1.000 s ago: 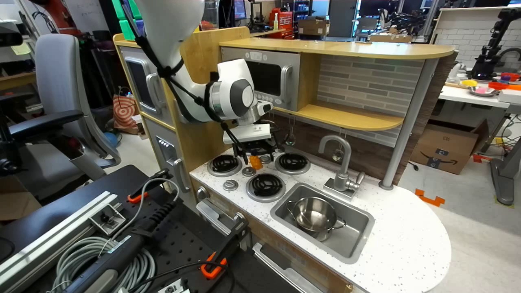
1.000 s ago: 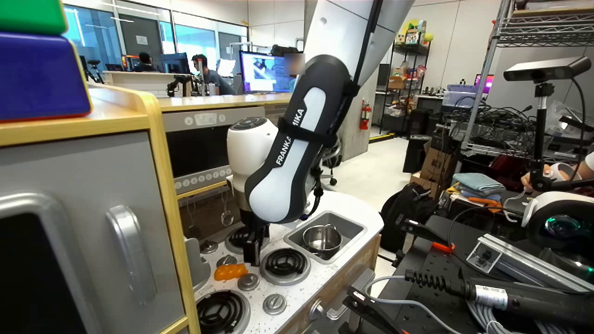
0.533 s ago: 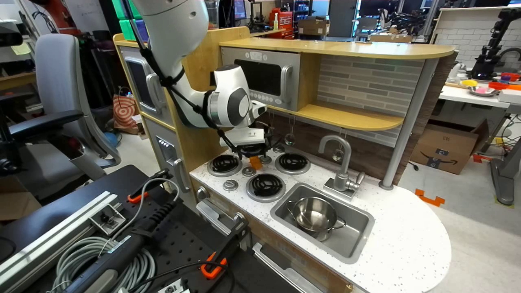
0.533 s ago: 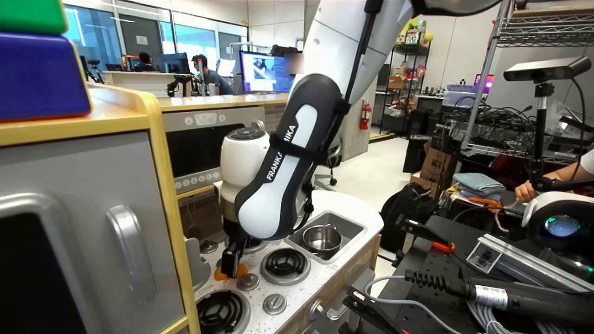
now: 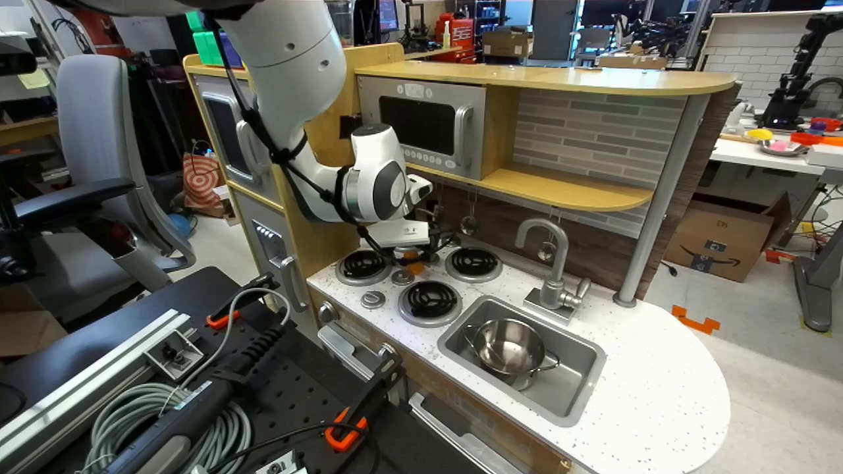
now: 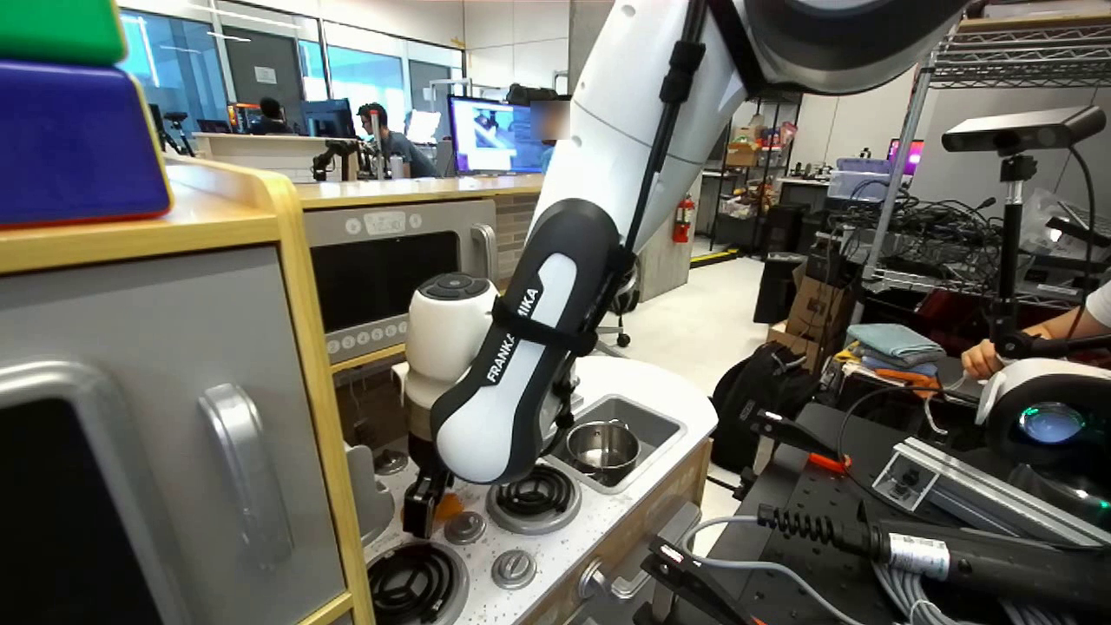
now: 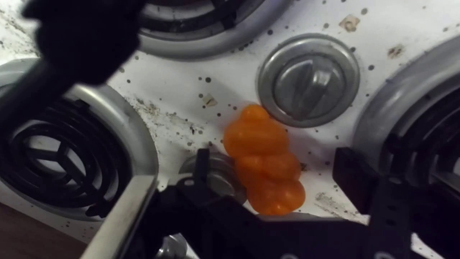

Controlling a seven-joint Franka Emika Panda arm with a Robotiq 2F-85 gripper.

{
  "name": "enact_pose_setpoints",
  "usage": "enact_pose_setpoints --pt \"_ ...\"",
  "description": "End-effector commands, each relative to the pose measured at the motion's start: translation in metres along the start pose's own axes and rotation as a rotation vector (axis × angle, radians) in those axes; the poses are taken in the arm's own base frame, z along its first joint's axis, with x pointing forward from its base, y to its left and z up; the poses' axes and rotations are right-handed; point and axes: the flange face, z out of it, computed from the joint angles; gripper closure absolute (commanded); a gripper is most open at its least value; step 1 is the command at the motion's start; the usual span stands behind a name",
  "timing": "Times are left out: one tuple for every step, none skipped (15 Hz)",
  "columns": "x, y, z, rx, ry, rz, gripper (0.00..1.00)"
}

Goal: Pick up the orange object from the stove and put it in the pot, that is in the sink

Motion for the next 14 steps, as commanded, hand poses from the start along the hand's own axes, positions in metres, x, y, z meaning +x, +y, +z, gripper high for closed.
enact_pose_setpoints --pt "0.008 0.002 0.011 0.02 0.041 0.031 0.42" --pt "0.009 0.002 0.012 0.027 0.043 0.04 0.51" --pt "0.012 0.002 0.011 0.039 0.045 0.053 0.57" --pt "0.013 0.003 0.01 0.048 0.047 0.069 0.66" --pt "0.013 0.006 0.008 0.058 0.05 0.085 0.73" --pt "0.013 0.009 0.006 0.069 0.053 0.104 0.81" --pt "0.012 0.014 0.003 0.082 0.056 0.131 0.81" --pt "0.01 0.019 -0.003 0.095 0.053 0.152 0.81" --pt "0.007 0.025 -0.009 0.111 0.058 0.181 0.81" --pt "0.002 0.03 -0.016 0.131 0.052 0.206 0.81" --pt "-0.004 0.037 -0.024 0.15 0.046 0.233 0.81" --pt "-0.01 0.046 -0.031 0.16 0.039 0.258 0.81" --pt "-0.02 0.056 -0.041 0.17 0.022 0.286 0.81" --pt "-0.03 0.064 -0.046 0.183 -0.003 0.313 0.81"
